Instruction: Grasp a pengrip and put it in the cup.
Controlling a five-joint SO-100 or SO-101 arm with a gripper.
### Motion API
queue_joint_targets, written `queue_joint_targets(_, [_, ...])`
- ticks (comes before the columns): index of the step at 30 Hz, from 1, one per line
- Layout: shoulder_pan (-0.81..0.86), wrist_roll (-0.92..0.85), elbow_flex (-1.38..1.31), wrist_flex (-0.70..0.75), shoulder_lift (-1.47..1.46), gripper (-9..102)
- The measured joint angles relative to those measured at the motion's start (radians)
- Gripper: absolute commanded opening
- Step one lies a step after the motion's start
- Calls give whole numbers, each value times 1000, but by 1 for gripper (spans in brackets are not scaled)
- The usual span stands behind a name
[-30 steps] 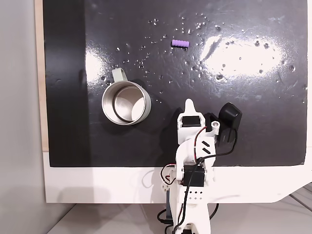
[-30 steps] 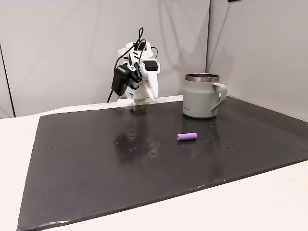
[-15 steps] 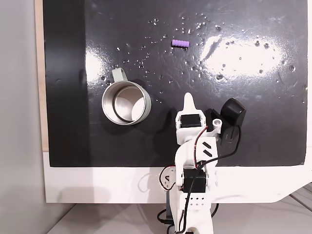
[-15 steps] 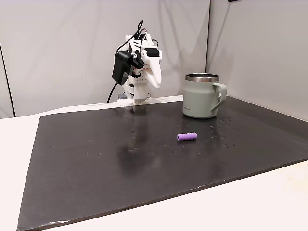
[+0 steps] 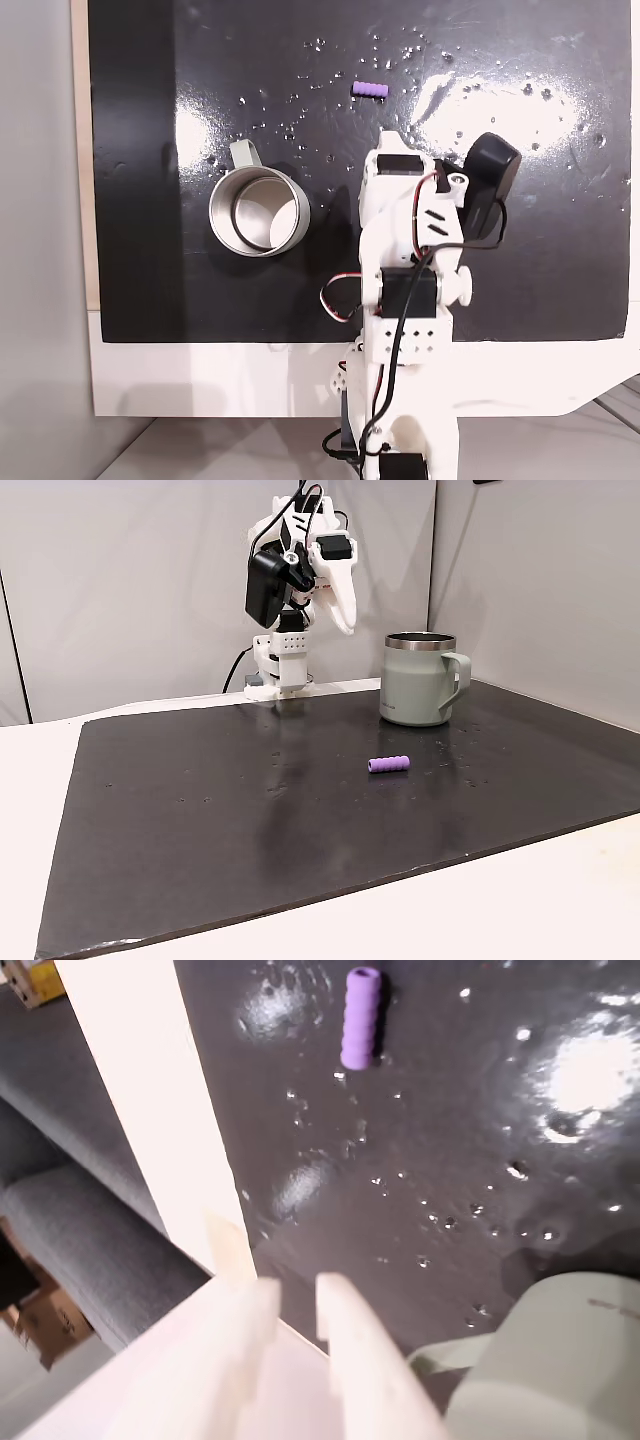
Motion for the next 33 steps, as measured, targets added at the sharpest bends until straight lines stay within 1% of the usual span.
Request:
queue_joint_targets(6, [0, 84, -227, 74, -268, 0])
queue_joint_targets(13, [-3, 169, -422, 137, -494, 0])
queue_joint_targets(21, [-3, 198, -652, 212, -727, 0])
queue_joint_targets(30, [-3, 198, -919, 314, -983, 7])
queue_joint_targets(33, [-3, 198, -1009, 351, -1072, 11])
